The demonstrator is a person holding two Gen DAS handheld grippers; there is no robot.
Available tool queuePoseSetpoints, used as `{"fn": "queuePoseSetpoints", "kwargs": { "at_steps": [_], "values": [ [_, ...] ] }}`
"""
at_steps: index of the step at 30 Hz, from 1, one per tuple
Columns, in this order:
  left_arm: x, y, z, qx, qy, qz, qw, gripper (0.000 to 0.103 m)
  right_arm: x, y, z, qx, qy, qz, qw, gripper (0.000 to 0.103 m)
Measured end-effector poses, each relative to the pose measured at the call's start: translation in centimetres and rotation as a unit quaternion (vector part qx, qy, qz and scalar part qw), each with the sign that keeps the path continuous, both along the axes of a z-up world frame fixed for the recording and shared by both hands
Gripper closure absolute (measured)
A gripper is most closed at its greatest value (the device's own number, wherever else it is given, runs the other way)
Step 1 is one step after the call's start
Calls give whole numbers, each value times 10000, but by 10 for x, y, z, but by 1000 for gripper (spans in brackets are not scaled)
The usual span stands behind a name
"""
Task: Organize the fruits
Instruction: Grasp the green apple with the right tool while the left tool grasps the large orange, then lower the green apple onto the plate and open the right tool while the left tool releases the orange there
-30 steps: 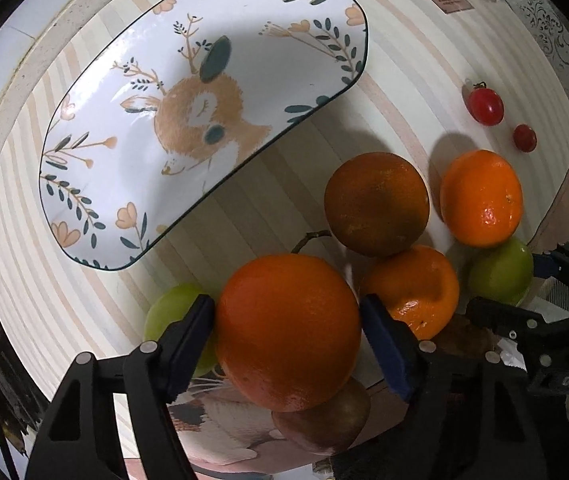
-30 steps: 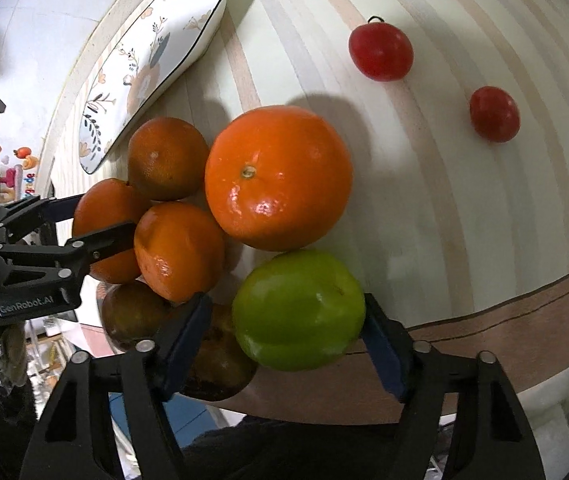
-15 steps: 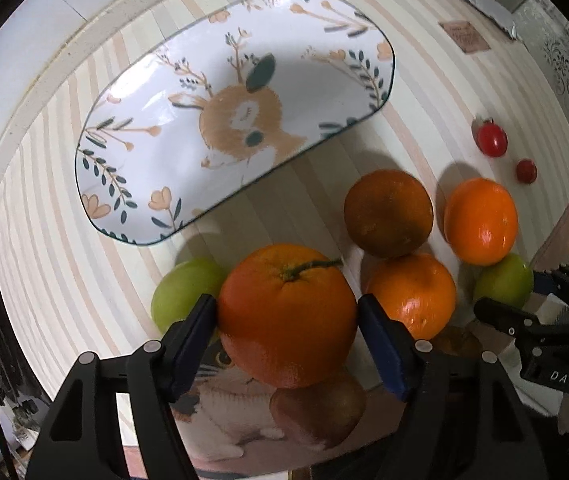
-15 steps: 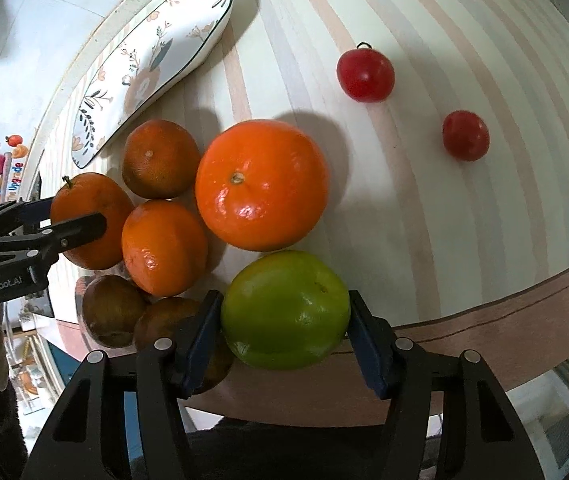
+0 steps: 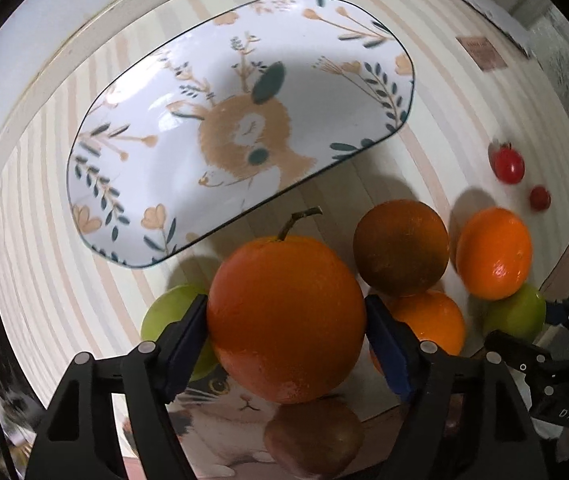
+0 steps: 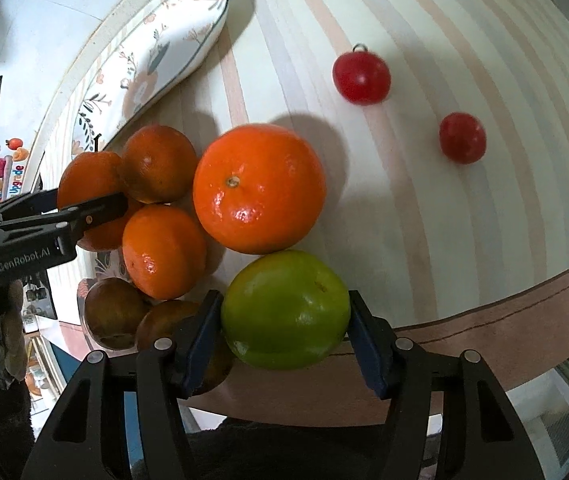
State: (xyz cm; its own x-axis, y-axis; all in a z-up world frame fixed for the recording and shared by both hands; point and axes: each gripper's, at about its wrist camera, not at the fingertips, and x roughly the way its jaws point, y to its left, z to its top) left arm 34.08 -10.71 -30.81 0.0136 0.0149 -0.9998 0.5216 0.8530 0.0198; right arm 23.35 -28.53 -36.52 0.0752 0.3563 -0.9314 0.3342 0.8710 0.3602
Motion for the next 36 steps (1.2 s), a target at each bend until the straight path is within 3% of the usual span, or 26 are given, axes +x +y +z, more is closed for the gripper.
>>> {"fn": "queuePoseSetpoints", "kwargs": {
  "at_steps": [3, 8, 10, 15, 19, 24, 31, 36],
  "values": [
    [-5, 9, 15, -97, -177, 125, 9997, 29, -2, -5, 13, -58, -134, -13, 9999, 39],
    [-5, 25, 69, -586, -391, 550, 9960, 29, 4, -18, 49, 13, -432, -6, 9991, 40],
    [5, 31, 94, -812, -550, 831, 9917, 29, 13, -22, 66, 9, -597, 37, 9982, 40],
    [58, 28, 109, -1211, -769, 1446, 9790, 29, 73, -19, 102, -84, -1054, 386, 9937, 40],
    [101, 35, 90, -1122, -741, 2054, 9694, 29, 137, -5, 98, -409, -1131, 802, 9895, 40],
    [139, 53, 48, -1099, -22, 2839, 9525, 29, 204, 22, 67, -588, -794, 1321, 9863, 40],
    [161, 44, 1, -1206, 807, 3113, 9392, 29, 248, 43, 40, -603, -401, 1890, 9793, 40],
    [171, 28, -12, -1116, 979, 3035, 9412, 28, 263, 50, 22, -638, -228, 2117, 9750, 40]
  ]
}}
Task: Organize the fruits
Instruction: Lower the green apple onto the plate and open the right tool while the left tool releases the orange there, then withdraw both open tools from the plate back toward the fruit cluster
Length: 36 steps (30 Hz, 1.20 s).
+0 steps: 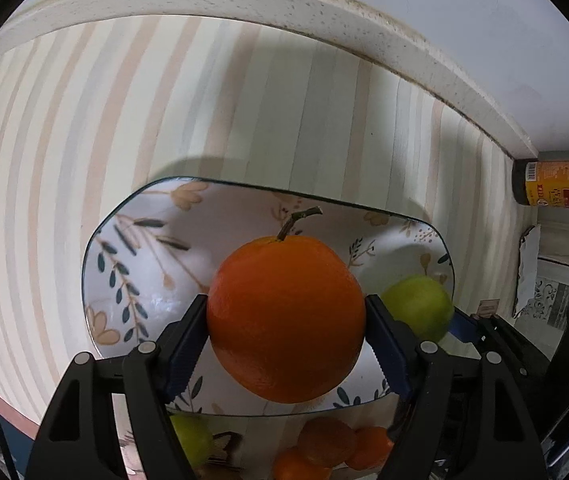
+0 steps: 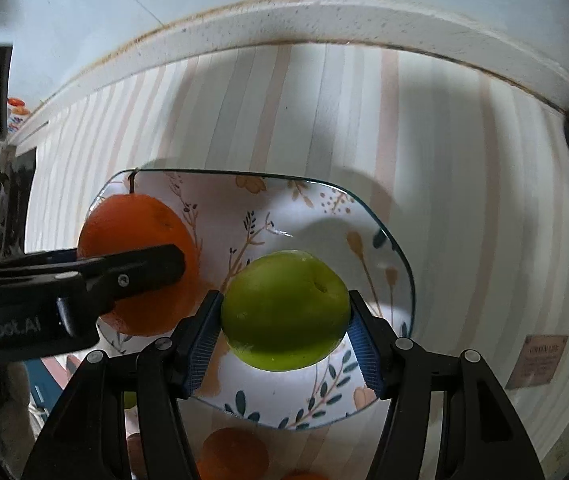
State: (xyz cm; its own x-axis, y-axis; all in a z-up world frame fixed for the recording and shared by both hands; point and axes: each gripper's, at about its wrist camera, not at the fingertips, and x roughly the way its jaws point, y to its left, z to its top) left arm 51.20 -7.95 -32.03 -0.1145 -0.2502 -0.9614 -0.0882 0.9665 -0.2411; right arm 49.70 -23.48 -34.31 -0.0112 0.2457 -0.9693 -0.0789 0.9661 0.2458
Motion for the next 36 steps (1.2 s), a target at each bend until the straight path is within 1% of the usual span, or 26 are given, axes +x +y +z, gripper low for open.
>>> {"fn": "queuePoseSetpoints", "kwargs": {
  "at_steps": [5, 6, 7, 8, 10, 12, 14, 17, 21, 22, 25, 29, 32, 36],
  "values": [
    [6, -13, -5, 203, 50, -248, 9995, 28, 10, -5, -10, 22, 112, 4, 9999, 39],
    [7, -15, -5, 229, 76, -273, 9993, 28, 11, -8, -11, 49, 129, -53, 9999, 37],
    [7, -16, -5, 238, 78, -277, 9993, 28, 11, -8, -12, 1, 134, -79, 9999, 31],
    [7, -17, -6, 242, 64, -282, 9993, 28, 11, -11, -10, -58, 132, -88, 9999, 20],
    [5, -17, -6, 235, 66, -279, 9993, 28, 14, -12, -9, 30, 148, -136, 9998, 10],
    [3, -18, -5, 268, 78, -285, 9992, 27, 13, -15, -4, 20, 127, -184, 9997, 10],
    [3, -19, 3, 333, -95, -310, 9989, 12, 11, -18, 0, -45, 103, -219, 9997, 10],
    [1, -23, 17, 365, -323, -360, 9982, 12, 4, -18, 9, -123, 31, -250, 9996, 10],
    [-4, -19, 32, 541, -545, -371, 9964, 12, -4, -25, 23, -218, -76, -352, 9991, 10],
    [-7, -16, 35, 581, -577, -368, 9960, 12, -4, -20, 24, -261, -114, -375, 9989, 10],
    [-16, -7, 49, 715, -760, -331, 9940, 12, -14, -27, 35, -353, -212, -408, 9983, 10],
    [-31, 7, 69, 822, -986, -324, 9912, 12, -27, -24, 49, -412, -341, -436, 9976, 10],
    [-45, 16, 87, 882, -1165, -367, 9886, 12, -41, -23, 66, -426, -477, -510, 9967, 10],
    [-69, 27, 111, 959, -1480, -359, 9837, 12, -67, -22, 99, -551, -802, -601, 9934, 10]
  ]
}}
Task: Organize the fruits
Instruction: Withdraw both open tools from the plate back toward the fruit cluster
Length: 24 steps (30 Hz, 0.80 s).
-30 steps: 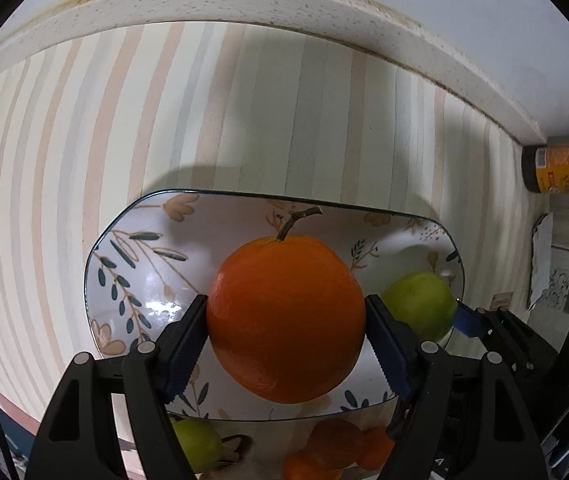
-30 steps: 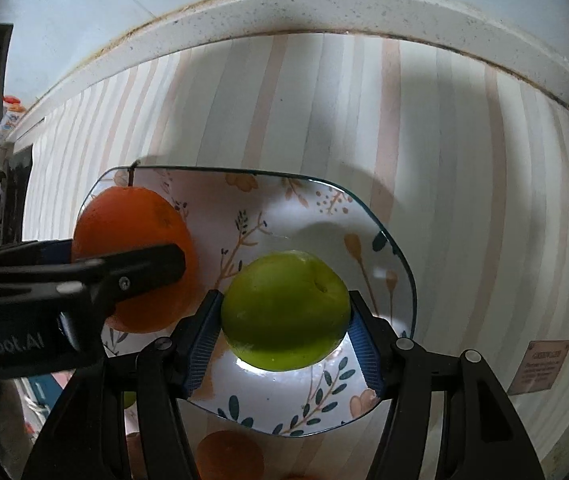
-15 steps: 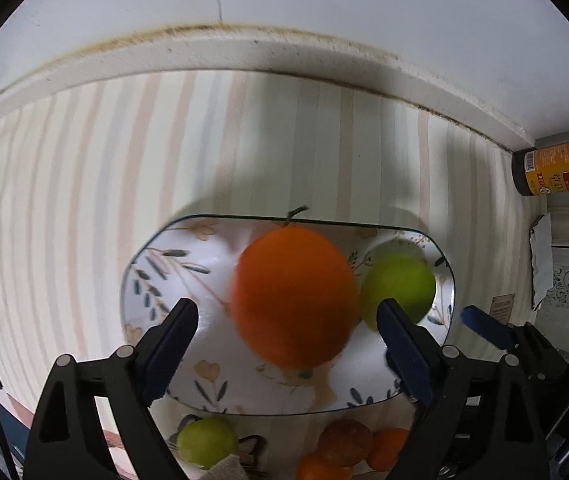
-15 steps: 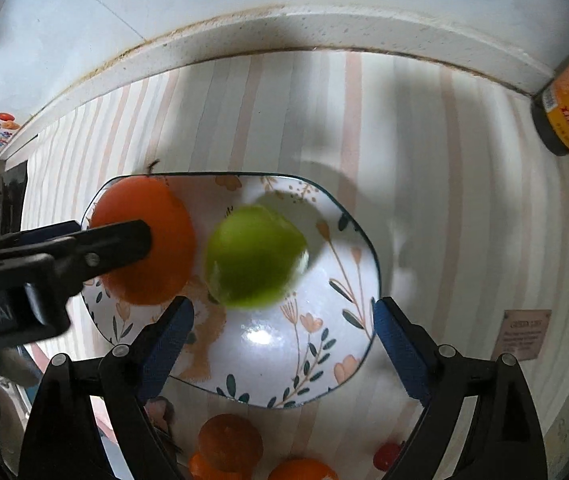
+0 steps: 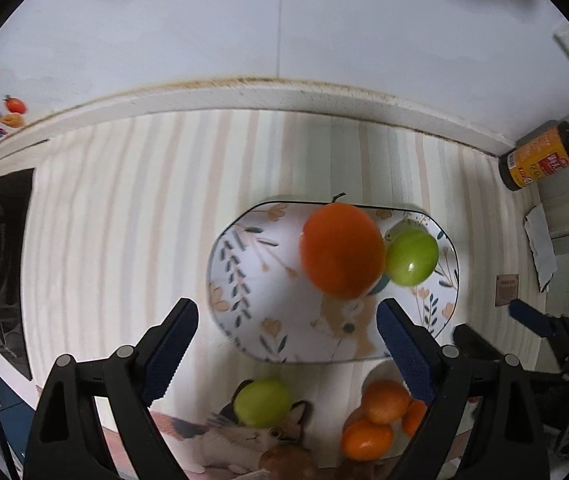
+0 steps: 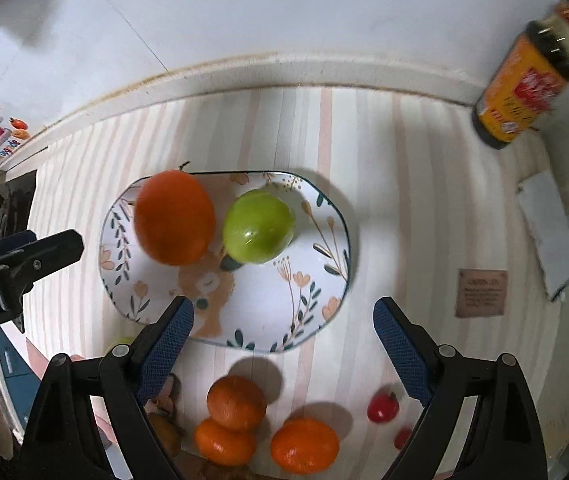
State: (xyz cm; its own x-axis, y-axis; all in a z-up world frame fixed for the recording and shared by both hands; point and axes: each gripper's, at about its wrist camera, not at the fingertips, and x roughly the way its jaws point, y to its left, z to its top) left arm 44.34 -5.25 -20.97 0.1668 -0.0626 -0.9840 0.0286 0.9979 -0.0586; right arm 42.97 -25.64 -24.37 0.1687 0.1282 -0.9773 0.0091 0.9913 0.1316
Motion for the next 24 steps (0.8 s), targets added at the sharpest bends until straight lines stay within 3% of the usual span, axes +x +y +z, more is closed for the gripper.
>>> {"fn": "queuePoseSetpoints", "kwargs": {
  "at_steps": [8, 14, 19, 21, 24],
  "values": [
    [-59, 14, 46, 141, -713, -94, 9973, 12, -62, 4, 59, -85, -568, -342, 9978, 10],
    [-100, 20, 70, 120, -1041, -229, 9942, 12, -111, 13, 95, 128, -895, -536, 9945, 10],
    [-127, 31, 73, 131, -1124, -226, 9933, 11, -147, 15, 99, 344, -944, -726, 9923, 10],
    [-134, 32, 65, 214, -1065, -319, 9936, 1, -160, 14, 93, 417, -869, -803, 9921, 10],
    [-139, 39, 37, 292, -767, -303, 9962, 1, -171, 5, 66, 489, -609, -979, 9921, 9]
  ]
}}
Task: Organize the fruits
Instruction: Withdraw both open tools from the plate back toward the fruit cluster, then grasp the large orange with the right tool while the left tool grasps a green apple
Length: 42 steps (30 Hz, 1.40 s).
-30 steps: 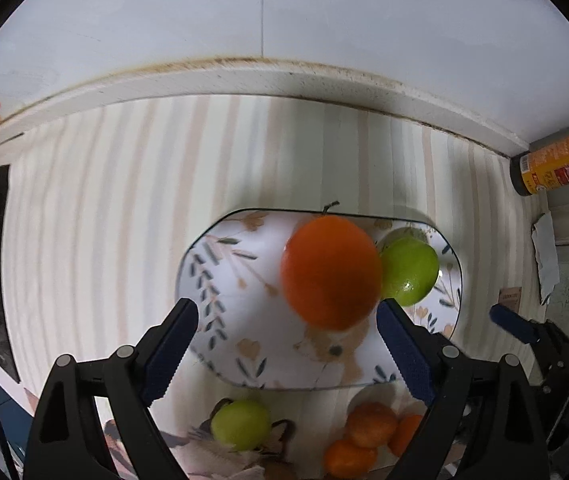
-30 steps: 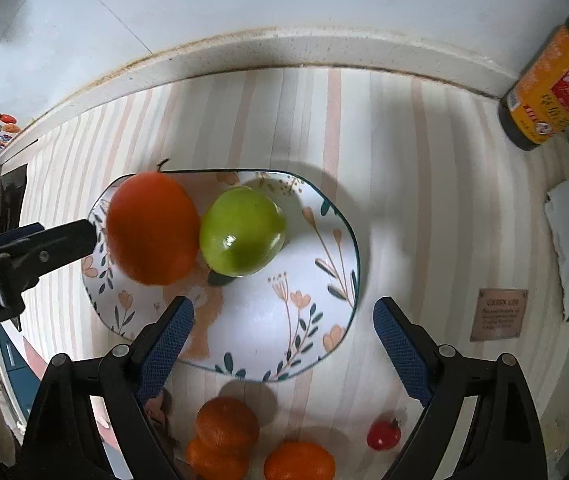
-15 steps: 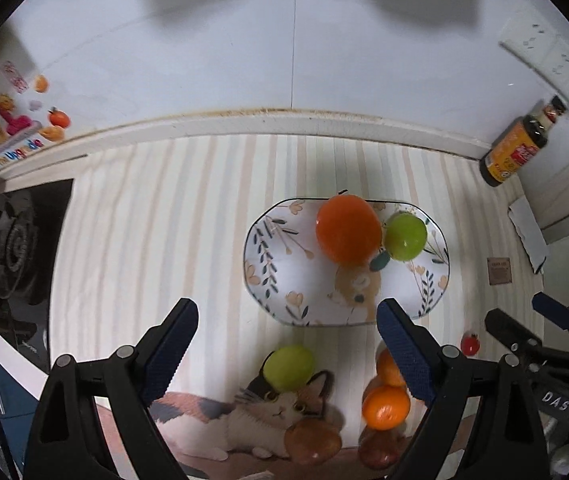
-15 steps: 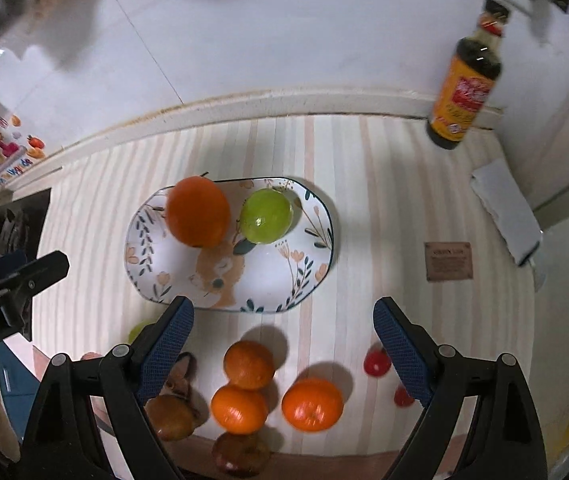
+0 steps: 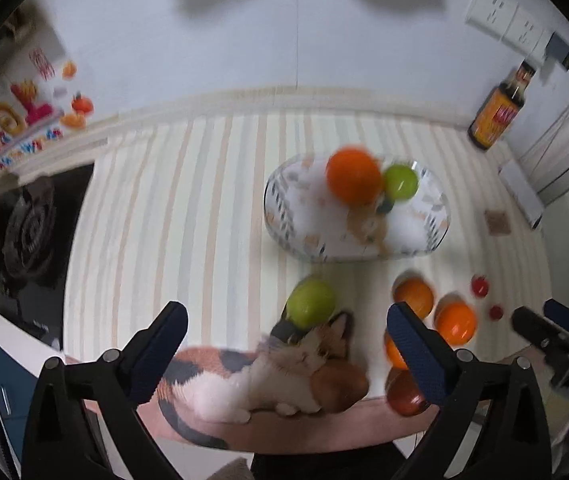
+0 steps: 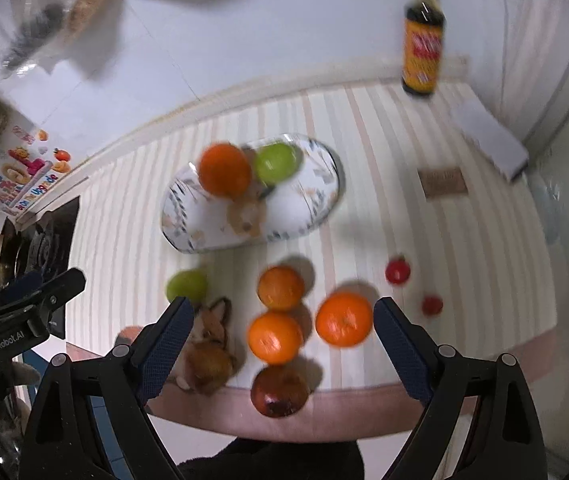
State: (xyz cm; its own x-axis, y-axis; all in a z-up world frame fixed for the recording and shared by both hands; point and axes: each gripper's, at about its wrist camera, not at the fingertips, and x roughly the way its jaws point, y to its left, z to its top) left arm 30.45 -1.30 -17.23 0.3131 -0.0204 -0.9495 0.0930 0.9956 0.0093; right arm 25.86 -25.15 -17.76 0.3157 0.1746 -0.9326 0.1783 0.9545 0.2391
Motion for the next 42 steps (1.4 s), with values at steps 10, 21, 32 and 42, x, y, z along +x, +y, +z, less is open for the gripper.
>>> {"fn": "queuePoseSetpoints", "kwargs": {
  "at_steps": [10, 21, 32, 42],
  "values": [
    [13, -20, -79, 1025, 274, -904, 9902, 1, -6, -37, -100, 166, 934, -517, 9941, 10],
    [37, -74, -153, 1523, 921, -2497, 9518, 5, 17, -39, -146, 171, 1407, -361, 9892, 12],
    [40, -38, -168, 634, 1454, -1454, 9766, 52, 23, -28, -166, 222, 1649, -42, 9860, 35],
    [7, 25, -167, -388, 1674, 68, 9851, 53, 6, -23, -171, 277, 1799, 128, 9832, 34]
  ]
}}
